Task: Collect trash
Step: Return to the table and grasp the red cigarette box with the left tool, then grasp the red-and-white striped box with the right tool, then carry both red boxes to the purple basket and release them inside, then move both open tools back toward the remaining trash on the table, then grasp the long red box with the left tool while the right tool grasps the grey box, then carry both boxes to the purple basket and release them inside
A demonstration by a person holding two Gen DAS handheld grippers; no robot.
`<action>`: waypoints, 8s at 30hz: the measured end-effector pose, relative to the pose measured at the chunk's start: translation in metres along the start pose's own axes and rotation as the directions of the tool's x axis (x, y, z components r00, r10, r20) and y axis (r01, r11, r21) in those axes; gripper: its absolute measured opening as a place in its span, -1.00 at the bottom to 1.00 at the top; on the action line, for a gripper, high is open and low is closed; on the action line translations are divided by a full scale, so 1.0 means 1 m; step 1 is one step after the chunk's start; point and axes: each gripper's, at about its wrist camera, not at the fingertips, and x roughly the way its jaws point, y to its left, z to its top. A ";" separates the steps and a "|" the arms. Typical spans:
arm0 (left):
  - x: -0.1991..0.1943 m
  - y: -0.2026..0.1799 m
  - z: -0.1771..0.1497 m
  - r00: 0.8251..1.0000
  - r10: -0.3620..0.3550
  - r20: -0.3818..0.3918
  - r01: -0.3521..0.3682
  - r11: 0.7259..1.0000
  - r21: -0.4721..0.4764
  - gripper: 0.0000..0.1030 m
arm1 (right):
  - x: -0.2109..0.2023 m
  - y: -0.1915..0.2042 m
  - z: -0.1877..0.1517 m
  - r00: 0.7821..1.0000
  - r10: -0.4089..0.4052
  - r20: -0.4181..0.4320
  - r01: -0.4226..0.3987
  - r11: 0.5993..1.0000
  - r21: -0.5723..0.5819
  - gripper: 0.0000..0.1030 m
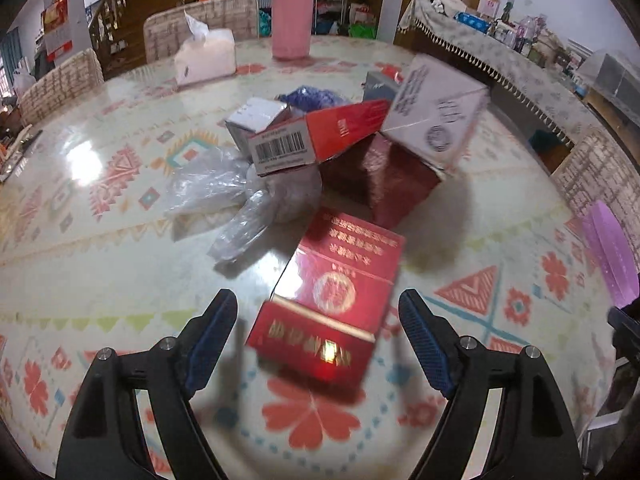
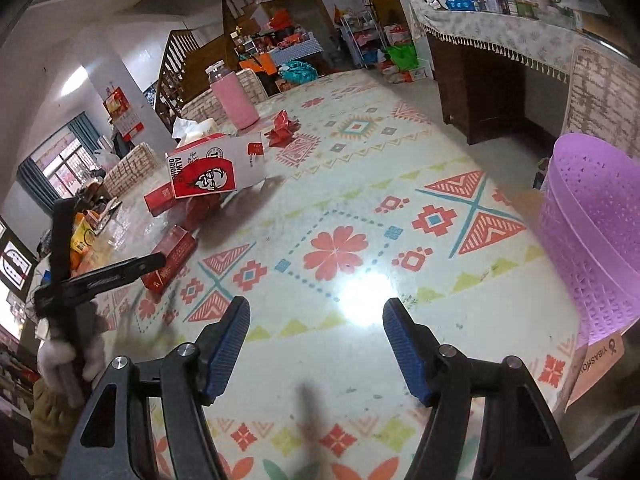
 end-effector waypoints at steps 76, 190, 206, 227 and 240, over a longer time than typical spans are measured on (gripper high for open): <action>-0.031 0.007 -0.005 0.962 -0.231 0.146 0.241 0.969 -0.059 0.08 | 0.041 0.114 0.034 0.970 -0.242 0.025 0.243 0.952 -0.187 0.22; -0.027 -0.011 0.038 0.989 -0.123 0.088 0.123 0.992 -0.002 -0.24 | 0.071 0.001 0.048 0.995 0.059 0.085 -0.059 0.998 -0.003 0.98; 0.017 0.020 0.032 0.960 -0.279 0.035 0.281 0.950 -0.138 0.17 | 0.129 0.094 0.132 0.999 -0.046 0.029 0.052 0.963 -0.265 0.83; 0.015 0.032 0.028 0.955 -0.291 0.060 0.297 0.938 -0.178 -0.25 | 0.198 0.109 0.167 0.990 -0.112 -0.092 0.084 0.961 -0.262 -0.65; 0.004 0.012 0.019 0.963 -0.256 0.084 0.264 0.960 -0.093 -0.25 | 0.069 0.042 0.115 0.996 -0.078 -0.039 0.071 0.985 -0.158 -0.65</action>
